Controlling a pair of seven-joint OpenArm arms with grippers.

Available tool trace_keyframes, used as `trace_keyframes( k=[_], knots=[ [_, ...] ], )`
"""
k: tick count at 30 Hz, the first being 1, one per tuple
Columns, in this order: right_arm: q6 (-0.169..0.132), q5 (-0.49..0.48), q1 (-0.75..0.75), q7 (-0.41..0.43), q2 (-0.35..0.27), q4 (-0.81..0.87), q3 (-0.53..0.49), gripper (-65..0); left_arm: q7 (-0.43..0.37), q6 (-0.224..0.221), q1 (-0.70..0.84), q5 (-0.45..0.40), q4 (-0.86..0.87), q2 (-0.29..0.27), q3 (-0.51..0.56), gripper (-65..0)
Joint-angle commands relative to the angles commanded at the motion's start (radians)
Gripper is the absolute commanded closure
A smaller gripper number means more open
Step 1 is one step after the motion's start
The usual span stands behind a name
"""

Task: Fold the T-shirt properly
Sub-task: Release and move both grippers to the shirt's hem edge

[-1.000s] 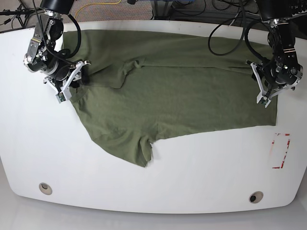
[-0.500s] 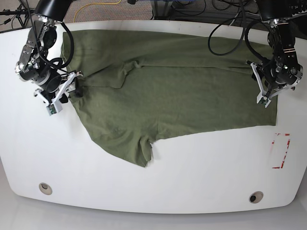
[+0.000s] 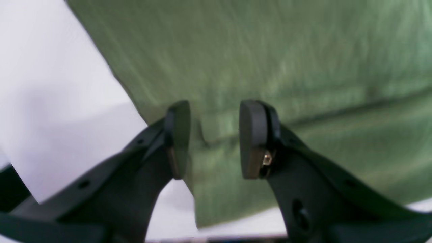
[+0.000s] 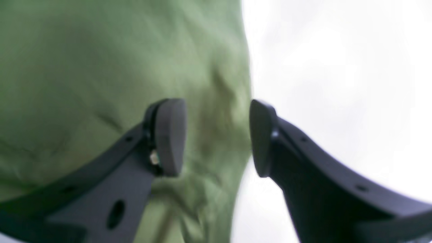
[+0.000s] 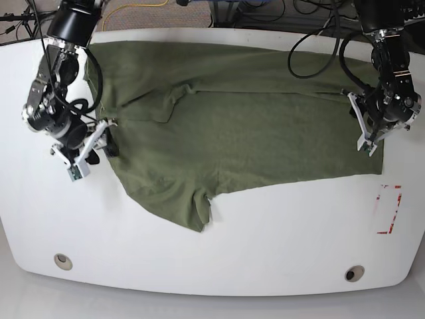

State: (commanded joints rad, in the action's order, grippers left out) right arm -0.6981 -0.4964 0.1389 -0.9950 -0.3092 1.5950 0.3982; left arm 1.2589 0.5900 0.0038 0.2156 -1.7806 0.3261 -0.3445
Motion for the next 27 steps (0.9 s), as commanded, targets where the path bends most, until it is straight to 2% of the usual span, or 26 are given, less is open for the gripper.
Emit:
trace_keyframes(
  k=[4,8,12,19,23,27],
  knots=[
    [0.000,0.077,0.091,0.087,-0.002,-0.152,-0.014,-45.5,0.000,0.000,-0.081,-0.003,0.005,-0.035,-0.041,-22.9],
    [0.000,0.190,0.198,0.172,0.000,-0.331,-0.014,-46.0,0.000,-0.002,-0.166,-0.006,0.005,-0.055,-0.094,-22.9],
    [0.000,0.259,0.282,0.281,-0.002,-0.516,-0.015,-46.0,0.000,-0.002,-0.224,-0.006,0.005,-0.057,-0.100,-22.9],
    [0.000,0.324,0.379,0.422,0.000,-0.766,-0.015,-46.0,0.000,-0.005,-0.270,-0.006,0.005,-0.057,-0.103,-22.9],
    [0.000,0.333,0.396,0.476,0.023,-0.852,-0.015,-46.0,0.000,-0.005,-0.272,-0.006,0.005,-0.055,-0.104,-22.9],
    [0.000,0.334,0.397,0.486,0.049,-0.867,-0.015,-46.0,-0.002,-0.005,-0.267,-0.006,0.005,-0.051,-0.106,-22.9]
  ],
)
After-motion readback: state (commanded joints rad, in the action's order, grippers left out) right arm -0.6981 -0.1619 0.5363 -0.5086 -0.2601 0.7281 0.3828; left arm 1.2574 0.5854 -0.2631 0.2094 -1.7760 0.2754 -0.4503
